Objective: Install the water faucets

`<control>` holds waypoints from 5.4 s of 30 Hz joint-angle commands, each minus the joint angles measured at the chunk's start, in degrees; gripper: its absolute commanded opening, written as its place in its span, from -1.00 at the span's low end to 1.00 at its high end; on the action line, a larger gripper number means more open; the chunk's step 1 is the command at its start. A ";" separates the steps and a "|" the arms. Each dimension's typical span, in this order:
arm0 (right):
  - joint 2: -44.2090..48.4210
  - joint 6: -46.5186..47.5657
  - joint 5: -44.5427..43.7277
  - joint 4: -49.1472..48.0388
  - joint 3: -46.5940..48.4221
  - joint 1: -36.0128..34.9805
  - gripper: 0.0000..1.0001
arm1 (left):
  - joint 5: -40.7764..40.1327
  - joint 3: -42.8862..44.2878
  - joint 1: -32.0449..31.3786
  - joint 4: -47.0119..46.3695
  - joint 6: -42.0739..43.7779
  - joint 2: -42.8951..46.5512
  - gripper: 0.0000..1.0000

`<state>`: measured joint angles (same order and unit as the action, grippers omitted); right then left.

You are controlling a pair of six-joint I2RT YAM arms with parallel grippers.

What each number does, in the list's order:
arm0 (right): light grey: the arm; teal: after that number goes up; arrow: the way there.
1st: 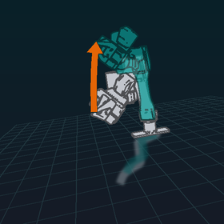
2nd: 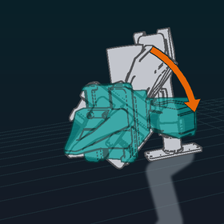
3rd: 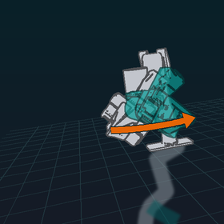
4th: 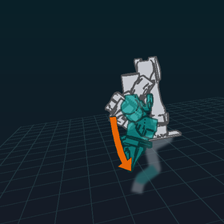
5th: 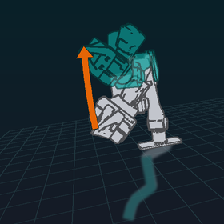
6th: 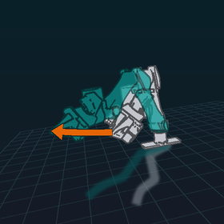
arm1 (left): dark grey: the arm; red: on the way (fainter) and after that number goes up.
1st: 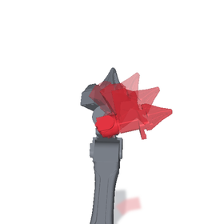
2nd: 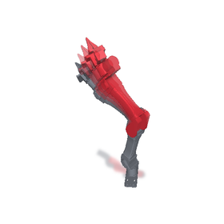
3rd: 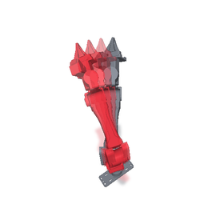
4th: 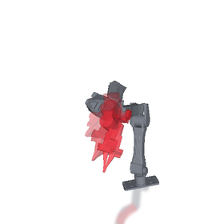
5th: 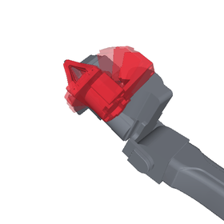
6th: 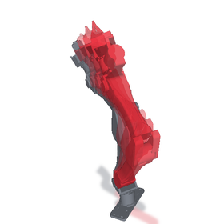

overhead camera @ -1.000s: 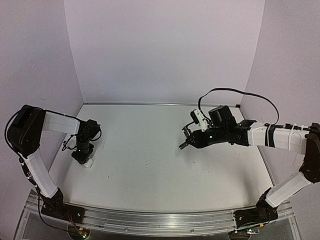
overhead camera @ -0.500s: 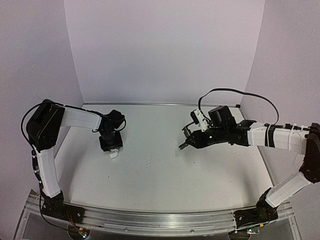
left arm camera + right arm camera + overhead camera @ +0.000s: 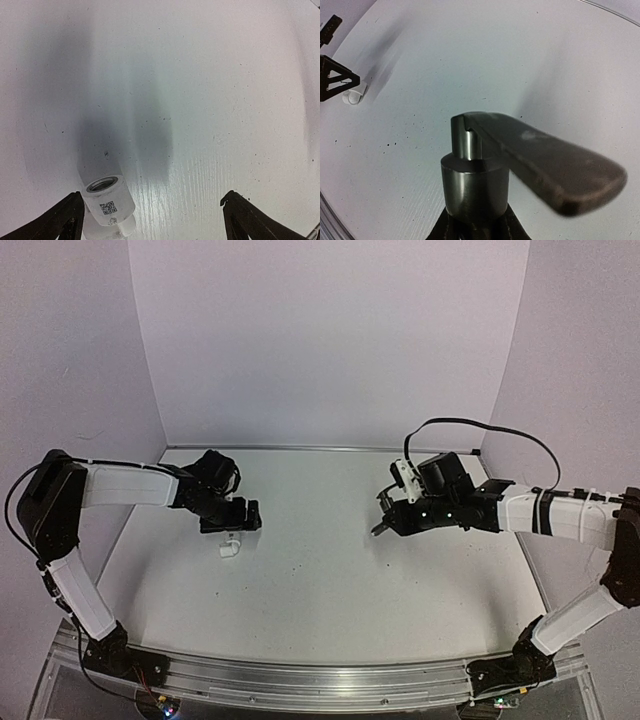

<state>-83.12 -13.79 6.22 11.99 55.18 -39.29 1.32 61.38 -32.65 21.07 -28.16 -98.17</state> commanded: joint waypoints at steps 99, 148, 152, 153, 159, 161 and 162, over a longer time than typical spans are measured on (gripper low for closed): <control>6.74 -3.79 6.33 -4.52 -1.14 -1.15 -1.00 | 45.26 -10.24 -1.29 -99.43 -34.92 -35.06 0.05; 18.32 -0.17 -17.41 1.99 -4.15 -1.24 -1.00 | 5.41 20.12 -20.91 -22.52 -45.64 -26.83 0.52; 19.34 0.34 -16.78 1.63 -4.37 -1.24 -1.00 | -1.18 25.22 -22.78 -14.49 -44.09 -28.86 0.59; 19.68 0.32 -16.68 1.54 -4.40 -1.26 -1.00 | -2.95 27.13 -22.98 -12.01 -43.97 -29.91 0.58; 21.23 -0.10 -15.71 0.52 -5.40 -1.23 -1.00 | -5.74 34.02 -23.34 -2.22 -43.84 -34.28 0.26; 21.21 -0.16 -15.68 0.39 -5.38 -1.24 -1.00 | -6.77 33.91 -23.56 -1.71 -43.38 -33.96 0.13; 21.23 -0.18 -15.61 0.40 -5.32 -1.23 -1.00 | -7.11 33.75 -23.58 -1.39 -43.09 -33.74 0.06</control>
<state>-63.39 -14.17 -9.67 16.26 50.08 -40.27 -1.05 94.13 -56.10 11.36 -72.01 -130.67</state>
